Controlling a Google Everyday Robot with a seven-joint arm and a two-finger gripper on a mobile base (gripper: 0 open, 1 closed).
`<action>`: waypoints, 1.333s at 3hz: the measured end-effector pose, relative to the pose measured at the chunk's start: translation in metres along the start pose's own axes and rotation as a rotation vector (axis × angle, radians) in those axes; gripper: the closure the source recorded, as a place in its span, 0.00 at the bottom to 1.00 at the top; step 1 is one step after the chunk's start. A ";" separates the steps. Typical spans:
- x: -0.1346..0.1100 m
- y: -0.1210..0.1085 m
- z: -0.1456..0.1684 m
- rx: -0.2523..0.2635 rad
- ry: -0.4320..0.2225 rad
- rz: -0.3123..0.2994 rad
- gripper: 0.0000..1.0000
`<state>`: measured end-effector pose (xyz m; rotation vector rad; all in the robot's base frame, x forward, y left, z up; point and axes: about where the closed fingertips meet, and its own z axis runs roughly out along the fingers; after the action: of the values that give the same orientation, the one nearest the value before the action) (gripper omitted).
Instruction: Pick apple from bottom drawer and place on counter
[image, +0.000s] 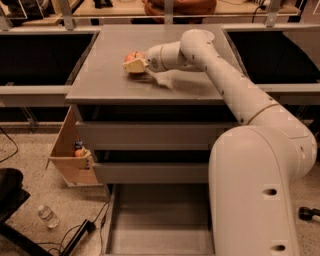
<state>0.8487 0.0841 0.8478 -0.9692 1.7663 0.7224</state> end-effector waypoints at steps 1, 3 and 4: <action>-0.003 0.000 -0.001 0.000 0.000 0.000 0.81; -0.003 0.000 -0.001 0.000 0.000 0.000 0.34; -0.003 0.000 -0.001 0.000 0.000 0.000 0.11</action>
Offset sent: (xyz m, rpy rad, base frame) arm 0.0000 0.0000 0.0030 0.0000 0.0000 0.0000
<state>0.8487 0.0843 0.8509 -0.9694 1.7664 0.7226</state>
